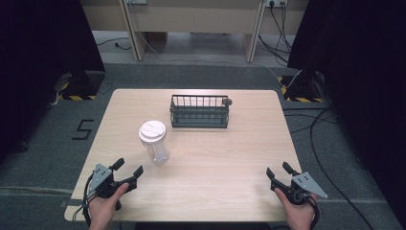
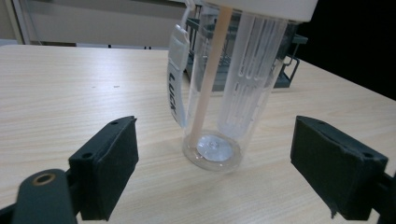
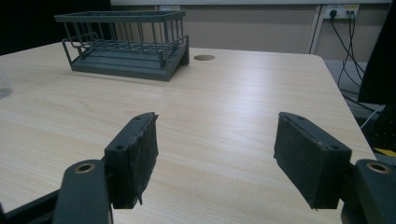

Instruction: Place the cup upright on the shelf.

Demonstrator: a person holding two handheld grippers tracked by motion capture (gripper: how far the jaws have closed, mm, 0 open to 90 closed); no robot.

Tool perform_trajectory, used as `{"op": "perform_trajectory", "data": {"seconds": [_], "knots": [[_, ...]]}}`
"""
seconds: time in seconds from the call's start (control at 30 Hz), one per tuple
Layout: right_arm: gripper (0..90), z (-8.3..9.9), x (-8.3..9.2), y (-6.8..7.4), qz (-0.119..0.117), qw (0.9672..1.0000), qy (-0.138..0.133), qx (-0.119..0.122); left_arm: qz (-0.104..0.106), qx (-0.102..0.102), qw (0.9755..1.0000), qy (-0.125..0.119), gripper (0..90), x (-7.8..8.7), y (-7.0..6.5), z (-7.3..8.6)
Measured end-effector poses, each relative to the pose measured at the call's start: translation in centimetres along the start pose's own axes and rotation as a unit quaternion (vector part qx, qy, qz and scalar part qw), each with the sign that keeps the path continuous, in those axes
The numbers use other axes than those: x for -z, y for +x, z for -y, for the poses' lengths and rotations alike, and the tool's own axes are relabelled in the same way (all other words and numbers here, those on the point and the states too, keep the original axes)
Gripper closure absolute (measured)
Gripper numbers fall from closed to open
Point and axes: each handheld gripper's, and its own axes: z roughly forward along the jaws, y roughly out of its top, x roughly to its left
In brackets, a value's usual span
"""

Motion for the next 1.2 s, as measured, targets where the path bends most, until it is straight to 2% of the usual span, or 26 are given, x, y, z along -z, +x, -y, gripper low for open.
{"op": "perform_trajectory", "data": {"seconds": [0.13, 0.23, 0.37, 0.57, 0.73, 0.93, 1.0, 1.2], "knots": [[30.9, 0.0, 0.0, 0.0, 0.0, 1.0, -0.001, 0.001, 0.003, -0.004, 1.0, 0.005, 14.3, -0.3, -0.2, 0.1], [30.9, 0.1, 0.0, -0.1, 0.004, 1.0, 0.002, -0.001, -0.004, 0.001, 0.9998, 0.018, 14.2, -0.9, -0.3, -0.1], [30.7, 0.1, 0.0, -0.1, 0.003, 1.0, 0.004, -0.002, -0.008, -0.004, 0.9996, 0.027, 14.3, -1.5, -0.4, -0.3], [30.5, 0.1, -0.1, 0.0, 0.001, 1.0, 0.002, -0.006, -0.002, -0.02, 0.9987, 0.046, 14.3, -2.7, -0.7, -0.4], [30.4, 0.1, -0.1, -0.1, 0.003, 0.9999, 0.0, -0.013, 0.006, -0.02, 0.9985, 0.05, 14.3, -4.0, -1.1, -0.5], [30.3, 0.1, -0.1, -0.1, 0.001, 0.9999, 0.002, -0.012, 0.012, -0.033, 0.998, 0.052, 14.3, -5.6, -1.6, -0.7], [30.3, 0.1, -0.1, -0.1, 0.002, 0.9999, 0.003, -0.013, 0.019, -0.041, 0.9971, 0.061, 14.3, -6.1, -1.8, -0.7], [30.2, 0.1, -0.2, -0.2, -0.001, 0.9999, 0.003, -0.014, 0.012, -0.054, 0.996, 0.071, 14.3, -7.4, -2.1, -0.5]]}}
